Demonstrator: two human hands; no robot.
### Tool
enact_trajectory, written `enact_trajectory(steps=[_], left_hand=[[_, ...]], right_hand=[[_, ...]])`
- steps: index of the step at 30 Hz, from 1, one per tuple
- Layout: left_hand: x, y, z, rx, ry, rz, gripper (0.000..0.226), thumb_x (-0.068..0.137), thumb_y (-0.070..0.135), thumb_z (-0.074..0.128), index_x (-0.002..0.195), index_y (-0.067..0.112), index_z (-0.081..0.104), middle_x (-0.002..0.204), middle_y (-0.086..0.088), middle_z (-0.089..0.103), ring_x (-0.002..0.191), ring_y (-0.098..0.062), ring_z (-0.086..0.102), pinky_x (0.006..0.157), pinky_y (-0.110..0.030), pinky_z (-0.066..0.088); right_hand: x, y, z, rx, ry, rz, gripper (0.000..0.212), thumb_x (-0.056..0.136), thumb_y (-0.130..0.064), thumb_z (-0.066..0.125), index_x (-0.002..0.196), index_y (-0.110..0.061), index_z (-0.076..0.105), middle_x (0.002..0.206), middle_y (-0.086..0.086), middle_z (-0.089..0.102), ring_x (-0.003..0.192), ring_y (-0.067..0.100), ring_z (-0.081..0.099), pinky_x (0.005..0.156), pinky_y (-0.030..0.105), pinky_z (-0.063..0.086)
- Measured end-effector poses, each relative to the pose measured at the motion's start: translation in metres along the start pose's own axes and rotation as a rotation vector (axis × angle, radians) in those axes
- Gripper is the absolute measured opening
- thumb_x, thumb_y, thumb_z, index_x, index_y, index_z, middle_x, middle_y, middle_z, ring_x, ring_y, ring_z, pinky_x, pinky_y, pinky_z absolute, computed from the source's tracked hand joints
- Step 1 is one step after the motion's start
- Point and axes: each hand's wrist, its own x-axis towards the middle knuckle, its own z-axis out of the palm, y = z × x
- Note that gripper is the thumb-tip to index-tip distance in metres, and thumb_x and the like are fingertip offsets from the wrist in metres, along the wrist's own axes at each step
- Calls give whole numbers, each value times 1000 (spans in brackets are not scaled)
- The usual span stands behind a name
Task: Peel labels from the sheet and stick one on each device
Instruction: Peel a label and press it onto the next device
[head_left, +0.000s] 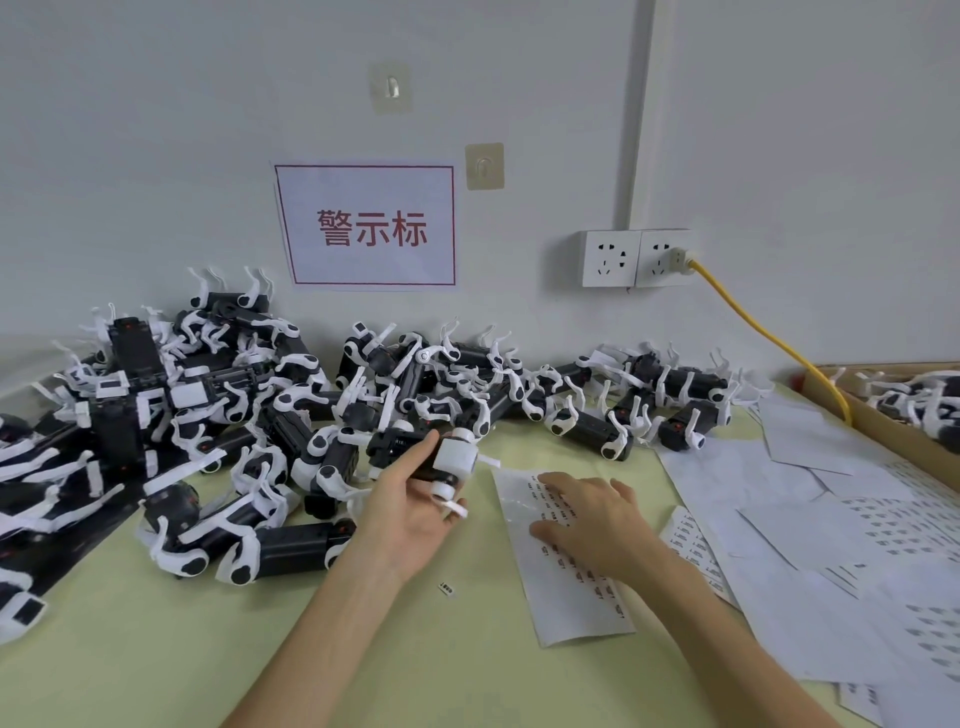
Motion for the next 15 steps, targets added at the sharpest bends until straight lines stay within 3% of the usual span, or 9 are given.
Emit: enact_trajectory(steps=[3,8,11,13,15], left_hand=[[3,0,-2,-15,64,9,26,73,37,80,86,15,75,86,-6,68,72,-20,59,78,-36,44],[4,0,-4,-42,23,-3,42,72,35,80,102,11,64,92,-16,69,88,-31,63,110,-55,43],[1,1,-1,-64,18,-27,33,74,31,80,96,10,67,95,-18,69,94,-35,61,106,-54,47],[-2,0,2,-47,-59,-47,21,78,29,80,85,12,72,93,-15,69,89,-34,64,96,-51,47],[-5,-1,4,-15,-166,-44,19,75,27,85,80,13,74,88,-9,68,82,-29,67,91,-50,48]], right_hand=[[-2,-3,-2,19,37,-27,61,93,-50,65,147,-32,45,137,-10,62,129,16,51,121,40,17],[-5,-10,-4,208,118,-68,49,85,-28,76,131,-33,61,121,-14,68,111,12,63,99,31,46],[-5,-13,-5,418,252,-81,40,79,-10,77,114,-27,71,111,-12,66,103,6,62,89,20,47],[-6,-15,-7,522,342,-102,40,75,-3,78,106,-28,72,108,-17,62,101,-3,60,85,6,41],[-8,-16,-11,598,366,-116,42,74,-1,80,101,-32,71,109,-20,61,104,-11,57,82,2,39]])
